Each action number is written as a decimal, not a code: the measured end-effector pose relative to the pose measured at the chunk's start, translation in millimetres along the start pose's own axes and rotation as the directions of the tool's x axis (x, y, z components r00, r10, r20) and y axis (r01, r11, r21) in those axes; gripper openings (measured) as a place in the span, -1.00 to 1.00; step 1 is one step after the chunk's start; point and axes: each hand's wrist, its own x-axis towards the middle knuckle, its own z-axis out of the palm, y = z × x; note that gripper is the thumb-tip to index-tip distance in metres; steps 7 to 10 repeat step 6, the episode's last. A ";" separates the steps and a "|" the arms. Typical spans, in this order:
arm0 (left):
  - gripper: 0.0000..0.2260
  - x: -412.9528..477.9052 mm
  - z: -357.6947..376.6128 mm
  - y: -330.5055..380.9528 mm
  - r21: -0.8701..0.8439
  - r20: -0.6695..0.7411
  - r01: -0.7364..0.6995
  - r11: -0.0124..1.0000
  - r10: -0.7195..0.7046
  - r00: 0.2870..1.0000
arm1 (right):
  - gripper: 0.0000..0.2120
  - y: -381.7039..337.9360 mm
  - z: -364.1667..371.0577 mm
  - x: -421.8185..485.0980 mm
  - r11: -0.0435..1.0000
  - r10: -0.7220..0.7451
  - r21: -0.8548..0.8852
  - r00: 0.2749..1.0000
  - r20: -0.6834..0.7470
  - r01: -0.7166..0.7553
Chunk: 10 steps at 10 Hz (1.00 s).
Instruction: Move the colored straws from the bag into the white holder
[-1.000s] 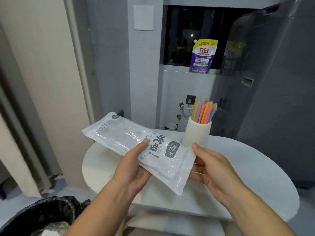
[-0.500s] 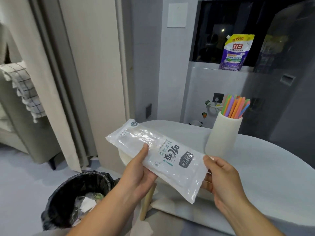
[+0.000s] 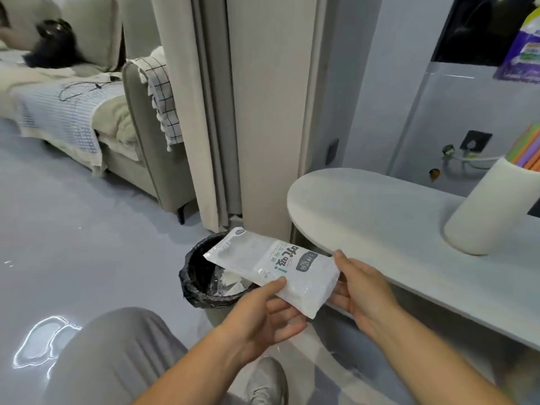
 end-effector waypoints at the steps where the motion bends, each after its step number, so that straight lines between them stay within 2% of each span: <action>1: -0.66 2.7 -21.6 2.8 -0.093 -0.089 0.015 0.996 -0.024 0.996 | -0.79 19.9 33.1 16.2 0.998 0.067 0.011 0.998 0.005 -0.067; 3: -0.53 18.0 -36.7 3.4 -0.143 -0.166 0.075 0.987 -0.098 0.981 | -0.76 43.2 72.9 51.8 0.986 0.152 -0.062 0.988 -0.031 -0.154; 4: -0.48 23.1 -33.5 1.7 -0.133 -0.171 0.115 0.984 -0.137 0.976 | -0.67 48.3 76.8 58.3 0.960 0.188 -0.211 0.982 -0.013 -0.186; 5: -0.41 29.3 -32.0 -5.5 -0.081 -0.135 0.171 0.982 -0.181 0.974 | -0.62 52.1 66.0 61.2 0.935 0.162 -0.314 0.986 -0.024 -0.162; 6: -0.52 31.6 -24.3 -9.5 -0.009 -0.091 0.187 0.982 -0.187 0.978 | -0.66 45.0 45.3 54.2 0.943 0.138 -0.300 0.990 -0.032 -0.141; 10: -0.52 31.6 -24.3 -9.5 -0.009 -0.091 0.187 0.982 -0.187 0.978 | -0.66 45.0 45.3 54.2 0.943 0.138 -0.300 0.990 -0.032 -0.141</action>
